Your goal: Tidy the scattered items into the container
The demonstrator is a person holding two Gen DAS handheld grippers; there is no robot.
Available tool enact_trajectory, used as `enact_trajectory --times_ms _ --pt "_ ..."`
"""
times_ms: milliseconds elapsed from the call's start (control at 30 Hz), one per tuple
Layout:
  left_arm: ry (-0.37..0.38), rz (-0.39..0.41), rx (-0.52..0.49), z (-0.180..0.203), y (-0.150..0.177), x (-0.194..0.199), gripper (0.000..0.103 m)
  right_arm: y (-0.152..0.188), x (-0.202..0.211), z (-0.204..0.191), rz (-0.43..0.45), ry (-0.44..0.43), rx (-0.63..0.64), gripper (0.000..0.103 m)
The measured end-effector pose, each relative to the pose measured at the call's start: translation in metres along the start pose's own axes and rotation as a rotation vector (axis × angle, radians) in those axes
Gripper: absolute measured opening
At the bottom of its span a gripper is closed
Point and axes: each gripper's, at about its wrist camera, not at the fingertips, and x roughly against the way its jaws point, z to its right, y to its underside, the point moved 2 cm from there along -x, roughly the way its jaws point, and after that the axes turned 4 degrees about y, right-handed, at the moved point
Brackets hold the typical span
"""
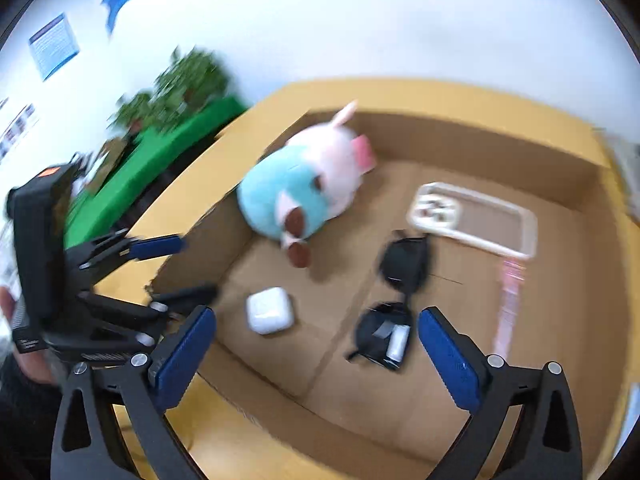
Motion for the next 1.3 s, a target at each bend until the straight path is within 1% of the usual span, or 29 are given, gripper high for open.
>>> enact_trajectory --times_ms 100,167,300,433,467,567,733,800,867,933,1133,1233,1300 --pt "-0.036 0.053 0.016 0.016 0.006 0.014 0.078 0.019 0.024 0.014 0.039 0.14 -0.066 0.103" --pt "-0.05 0.077 0.024 0.027 0.004 0.01 0.078 0.03 0.038 0.023 0.053 0.223 -0.101 0.103" --pt "-0.048 0.096 0.031 0.045 0.013 0.014 0.078 0.045 0.051 0.047 0.067 0.307 -0.105 0.103" --pt "-0.04 0.091 0.031 0.059 0.016 0.011 0.078 0.055 0.052 0.055 0.119 0.323 -0.11 0.103" --pt "-0.035 0.091 0.037 0.06 0.017 0.01 0.078 0.058 0.05 0.057 0.127 0.332 -0.11 0.103" --pt "-0.023 0.099 0.058 0.061 0.02 0.0 0.078 0.067 0.036 0.057 0.14 0.32 -0.111 0.103" --pt "-0.036 0.086 0.09 0.057 0.033 -0.024 0.078 0.086 0.025 0.062 0.156 0.32 -0.114 0.103" --pt "-0.051 0.09 0.086 0.057 0.039 -0.033 0.078 0.09 0.024 0.065 0.194 0.319 -0.106 0.103" --pt "-0.093 0.125 0.055 0.06 0.043 -0.037 0.079 0.091 0.023 0.064 0.218 0.34 -0.088 0.103" --pt "-0.111 0.174 0.048 0.062 0.046 -0.036 0.08 0.093 0.023 0.063 0.25 0.355 -0.083 0.103" --pt "-0.13 0.266 0.03 0.06 0.049 -0.036 0.084 0.102 0.026 0.059 0.373 0.39 -0.061 0.103" --pt "-0.134 0.328 0.018 0.06 0.051 -0.034 0.085 0.101 0.026 0.06 0.374 0.389 -0.059 0.103" --pt "-0.134 0.335 0.018 0.06 0.051 -0.034 0.086 0.1 0.026 0.06 0.375 0.389 -0.059 0.103"
